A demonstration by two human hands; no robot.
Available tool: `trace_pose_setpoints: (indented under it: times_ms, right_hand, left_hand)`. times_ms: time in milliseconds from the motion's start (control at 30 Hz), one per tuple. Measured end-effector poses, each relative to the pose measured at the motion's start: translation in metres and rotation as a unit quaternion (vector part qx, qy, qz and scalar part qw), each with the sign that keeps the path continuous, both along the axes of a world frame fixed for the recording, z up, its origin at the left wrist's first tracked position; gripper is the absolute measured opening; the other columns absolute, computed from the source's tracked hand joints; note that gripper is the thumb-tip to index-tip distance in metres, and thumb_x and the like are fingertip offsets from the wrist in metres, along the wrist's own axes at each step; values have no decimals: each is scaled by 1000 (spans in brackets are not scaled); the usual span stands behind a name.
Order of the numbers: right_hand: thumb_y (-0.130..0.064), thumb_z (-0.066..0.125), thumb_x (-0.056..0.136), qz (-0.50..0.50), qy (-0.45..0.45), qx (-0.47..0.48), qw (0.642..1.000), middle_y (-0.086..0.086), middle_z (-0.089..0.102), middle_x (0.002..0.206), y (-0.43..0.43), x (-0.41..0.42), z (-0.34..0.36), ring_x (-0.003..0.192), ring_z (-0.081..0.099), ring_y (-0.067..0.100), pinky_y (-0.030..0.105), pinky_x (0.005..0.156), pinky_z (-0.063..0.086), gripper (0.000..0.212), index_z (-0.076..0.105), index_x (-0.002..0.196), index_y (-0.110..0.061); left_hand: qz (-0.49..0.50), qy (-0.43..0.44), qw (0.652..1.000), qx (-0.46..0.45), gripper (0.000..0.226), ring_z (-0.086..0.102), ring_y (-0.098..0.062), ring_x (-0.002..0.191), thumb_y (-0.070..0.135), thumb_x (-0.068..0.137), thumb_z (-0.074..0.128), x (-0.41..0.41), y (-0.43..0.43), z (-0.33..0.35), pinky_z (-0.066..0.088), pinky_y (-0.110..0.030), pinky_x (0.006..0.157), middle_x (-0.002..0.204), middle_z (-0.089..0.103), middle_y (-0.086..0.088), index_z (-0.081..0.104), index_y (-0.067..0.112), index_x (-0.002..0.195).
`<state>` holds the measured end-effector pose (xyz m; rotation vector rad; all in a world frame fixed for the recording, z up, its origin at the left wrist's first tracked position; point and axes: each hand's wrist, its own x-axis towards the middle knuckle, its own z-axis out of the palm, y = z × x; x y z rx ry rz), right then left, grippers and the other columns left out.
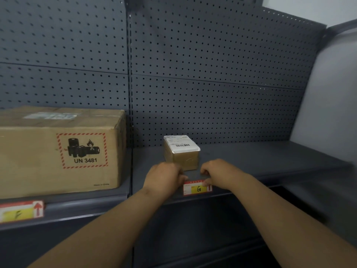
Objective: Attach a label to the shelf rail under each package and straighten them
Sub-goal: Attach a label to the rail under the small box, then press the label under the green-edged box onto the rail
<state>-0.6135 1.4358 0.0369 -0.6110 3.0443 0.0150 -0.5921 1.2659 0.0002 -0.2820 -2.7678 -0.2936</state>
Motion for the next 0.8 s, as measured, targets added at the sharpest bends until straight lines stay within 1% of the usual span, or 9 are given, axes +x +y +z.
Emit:
trace_pose_setpoints:
  times_ms: [133,233,300,367,467,567,700,767,800]
  right_hand:
    - [-31,64,87,10,25,39,999,8,61,114,-21,18,15,102,58,24,36,85,52,34,60,115,-13]
    - [-37,61,88,24,28,27,999,8,62,112,-48,40,21,100,59,24,35,81,51,36,59,115,-13]
    - [-38,58,90,46,27,-5,999,8,60,119,-70,59,22,105,57,24,36,87,51,39,55,122,-14]
    - [-36,56,92,73,27,-32,996,6,55,130,-93,79,21,116,53,24,36,95,47,45,49,132,-16]
    - [-35,54,93,99,25,-46,994,5,50,137,-132,108,19,122,48,23,35,97,44,47,45,136,-16]
    - [-35,53,94,107,22,-41,993,6,54,132,-178,135,17,117,52,24,37,96,47,43,49,131,-15]
    - [-34,52,93,124,29,-70,989,6,58,123,-254,181,13,108,55,24,34,89,48,36,53,124,-15]
    - [-31,52,93,139,31,-74,987,7,60,118,-296,207,11,104,57,26,34,84,49,32,57,119,-14]
    - [-31,53,92,147,28,-75,986,8,61,116,-318,221,9,102,58,27,34,80,48,30,58,117,-14]
  left_hand:
    - [21,73,997,-34,30,60,-24,93,43,86,50,21,-26,18,49,-39,80,101,67,-5,62,20,101]
    - [37,98,994,-31,35,57,-25,100,45,87,47,45,-57,32,48,-39,84,111,64,-5,60,20,109]
    - [43,117,991,-41,35,58,-24,97,45,88,46,65,-82,37,48,-38,83,109,64,-5,61,19,107]
    - [52,135,988,-48,34,58,-26,96,43,87,48,90,-112,39,47,-38,82,107,65,-6,62,18,105]
    - [88,137,985,-61,33,58,-27,100,41,87,50,132,-162,35,44,-38,84,111,65,-5,61,18,108]
    - [132,141,977,-87,33,62,-28,92,40,84,52,182,-219,27,48,-39,79,105,68,-5,64,17,104]
    - [203,108,967,-111,43,66,-30,77,49,75,40,257,-300,15,52,-37,65,89,71,-4,68,18,89]
    - [233,90,962,-114,44,66,-31,79,49,74,39,295,-342,9,52,-39,68,90,70,-5,67,18,90]
    - [251,83,957,-118,40,66,-32,82,46,75,45,315,-363,7,53,-41,70,93,71,-6,67,17,93]
